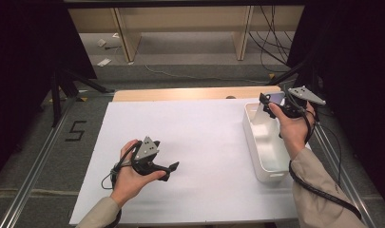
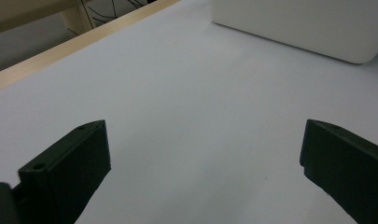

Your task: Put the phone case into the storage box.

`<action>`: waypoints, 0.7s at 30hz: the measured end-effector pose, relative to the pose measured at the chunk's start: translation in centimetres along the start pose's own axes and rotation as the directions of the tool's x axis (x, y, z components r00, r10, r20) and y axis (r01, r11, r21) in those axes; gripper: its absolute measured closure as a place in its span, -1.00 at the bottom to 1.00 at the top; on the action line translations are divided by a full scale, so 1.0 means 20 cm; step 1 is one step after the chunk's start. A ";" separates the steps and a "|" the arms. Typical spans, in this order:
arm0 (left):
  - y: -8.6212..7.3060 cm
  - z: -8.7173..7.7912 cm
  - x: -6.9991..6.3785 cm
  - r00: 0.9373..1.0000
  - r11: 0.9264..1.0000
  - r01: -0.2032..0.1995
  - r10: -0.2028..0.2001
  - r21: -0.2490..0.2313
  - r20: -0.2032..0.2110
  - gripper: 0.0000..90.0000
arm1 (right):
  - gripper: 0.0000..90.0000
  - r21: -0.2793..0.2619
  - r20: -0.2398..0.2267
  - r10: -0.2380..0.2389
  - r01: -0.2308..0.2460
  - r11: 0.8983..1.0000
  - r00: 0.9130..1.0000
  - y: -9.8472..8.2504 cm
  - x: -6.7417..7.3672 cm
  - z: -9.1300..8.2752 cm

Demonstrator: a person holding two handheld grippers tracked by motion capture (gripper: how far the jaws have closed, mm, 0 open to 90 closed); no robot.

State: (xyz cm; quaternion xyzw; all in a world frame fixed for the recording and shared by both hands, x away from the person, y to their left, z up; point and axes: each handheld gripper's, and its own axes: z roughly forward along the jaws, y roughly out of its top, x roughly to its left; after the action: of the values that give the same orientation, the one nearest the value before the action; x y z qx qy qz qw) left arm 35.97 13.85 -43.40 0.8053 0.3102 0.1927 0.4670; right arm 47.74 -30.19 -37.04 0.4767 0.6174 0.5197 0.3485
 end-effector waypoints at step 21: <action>0.00 0.00 0.00 1.000 1.000 0.000 0.000 -0.004 -0.001 -0.97 | -0.59 0.009 -0.006 -0.011 0.011 1.000 1.000 0.00 0.04 0.06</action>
State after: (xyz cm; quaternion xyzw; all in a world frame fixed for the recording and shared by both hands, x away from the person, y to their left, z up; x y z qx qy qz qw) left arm 35.96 13.91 -43.35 0.8043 0.3102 0.1935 0.4685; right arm 48.56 -29.18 -37.24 0.4733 0.6233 0.5167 0.3472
